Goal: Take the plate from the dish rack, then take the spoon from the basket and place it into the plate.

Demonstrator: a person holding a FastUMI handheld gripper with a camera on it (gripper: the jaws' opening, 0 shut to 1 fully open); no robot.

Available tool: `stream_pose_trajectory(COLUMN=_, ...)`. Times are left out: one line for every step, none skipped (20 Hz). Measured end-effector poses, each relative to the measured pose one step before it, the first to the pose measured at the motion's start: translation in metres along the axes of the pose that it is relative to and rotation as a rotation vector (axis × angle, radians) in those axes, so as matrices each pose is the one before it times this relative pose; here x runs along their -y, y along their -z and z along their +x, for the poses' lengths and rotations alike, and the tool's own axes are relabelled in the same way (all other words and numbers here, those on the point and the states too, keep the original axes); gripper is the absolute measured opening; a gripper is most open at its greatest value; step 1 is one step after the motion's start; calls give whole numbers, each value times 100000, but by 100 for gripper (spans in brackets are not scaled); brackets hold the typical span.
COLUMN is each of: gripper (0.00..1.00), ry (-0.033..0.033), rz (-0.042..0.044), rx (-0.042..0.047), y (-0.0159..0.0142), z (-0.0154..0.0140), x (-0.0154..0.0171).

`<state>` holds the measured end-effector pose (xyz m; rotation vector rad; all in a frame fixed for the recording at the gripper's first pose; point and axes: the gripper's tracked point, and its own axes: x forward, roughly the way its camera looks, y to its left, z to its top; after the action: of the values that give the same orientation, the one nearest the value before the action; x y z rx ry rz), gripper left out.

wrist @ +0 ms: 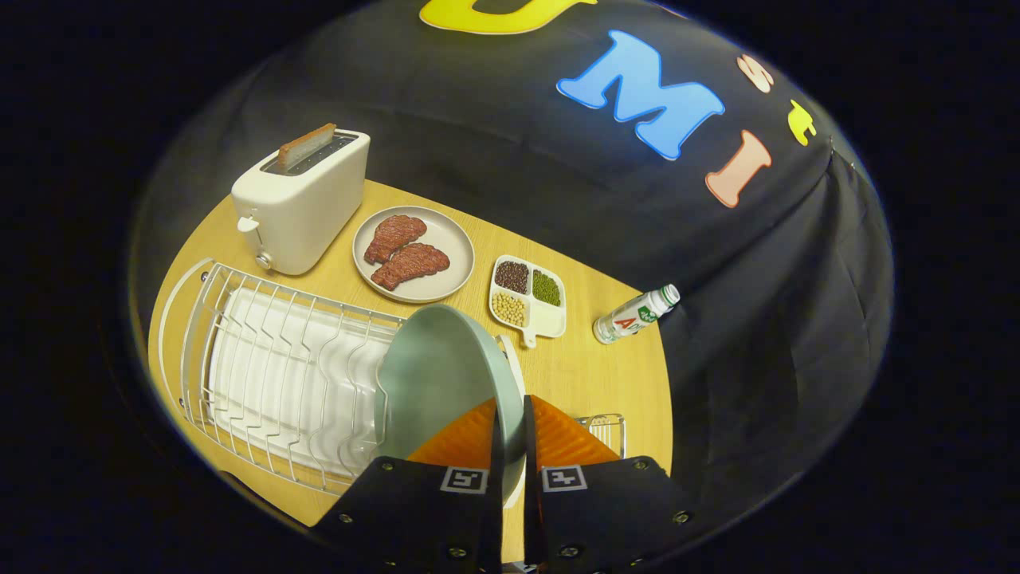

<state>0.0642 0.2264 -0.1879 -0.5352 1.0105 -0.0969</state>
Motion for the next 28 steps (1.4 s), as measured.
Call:
stream_pose_trajectory(gripper=11, ry=579, rz=-1047, rx=-240, y=91, z=-53, x=-249)
stream_pose_trajectory(gripper=11, ry=978, rz=-1558, rx=-54, y=-149, z=-97, x=151)
stream_pose_trajectory(gripper=11, ry=1485, rz=-947, rx=535, y=-132, z=27, x=235)
stream_pose_trajectory(gripper=11, ry=2407, rz=81, rx=617, y=-358, z=-149, x=464)
stream_pose_trajectory(gripper=11, ry=1555, rz=881, rx=732, y=-338, z=-131, x=193)
stream_pose_trajectory(gripper=11, ry=-438, rz=-234, rx=585, y=-528, z=-257, x=-188)
stream_pose_trajectory(gripper=11, ry=-228, rz=-175, rx=1231, y=-367, z=-281, x=85)
stream_pose_trajectory(gripper=11, ry=-885, rz=877, rx=574, y=-304, z=-218, x=-172)
stream_pose_trajectory(gripper=11, ry=-738, rz=107, rx=510, y=-68, z=-223, x=-9)
stream_pose_trajectory(gripper=11, ry=-461, rz=-15, rx=651, y=-174, z=-196, x=115)
stream_pose_trajectory(gripper=11, ry=-817, rz=322, rx=978, y=-75, z=-188, x=14)
stream_pose_trajectory(gripper=11, ry=-1369, rz=690, rx=433, y=-16, z=-294, x=66)
stream_pose_trajectory(gripper=11, ry=-1450, rz=1294, rx=292, y=128, z=-354, x=75)
stream_pose_trajectory(gripper=11, ry=-962, rz=1146, rx=317, y=57, z=-353, x=260)
stream_pose_trajectory(gripper=11, ry=-389, rz=996, rx=527, y=104, z=-260, x=591)
stream_pose_trajectory(gripper=11, ry=-546, rz=1092, rx=626, y=98, z=-324, x=568)
stream_pose_trajectory(gripper=10, ry=-790, rz=1397, rx=372, y=266, z=-289, x=414)
stream_pose_trajectory(gripper=11, ry=-1400, rz=1657, rx=393, y=164, z=-351, x=520)
stream_pose_trajectory(gripper=11, ry=-1429, rz=1665, rx=190, y=269, z=-379, x=606)
stream_pose_trajectory(gripper=11, ry=-1244, rz=2131, rx=106, y=273, z=-425, x=662)
stream_pose_trajectory(gripper=11, ry=-1242, rz=1767, rx=154, y=398, z=-164, x=709)
stream_pose_trajectory(gripper=11, ry=-1304, rz=1447, rx=327, y=361, z=-212, x=755)
stream_pose_trajectory(gripper=11, ry=-1210, rz=1237, rx=42, y=465, z=-317, x=747)
stream_pose_trajectory(gripper=11, ry=-1088, rz=1337, rx=86, y=413, z=-303, x=768)
stream_pose_trajectory(gripper=11, ry=-968, rz=1236, rx=-2, y=599, z=-176, x=823)
stream_pose_trajectory(gripper=11, ry=-1016, rz=1346, rx=188, y=393, z=-235, x=778)
stream_pose_trajectory(gripper=11, ry=-1090, rz=1164, rx=-132, y=549, z=-177, x=785)
stream_pose_trajectory(gripper=10, ry=-1336, rz=1477, rx=37, y=443, z=-295, x=770)
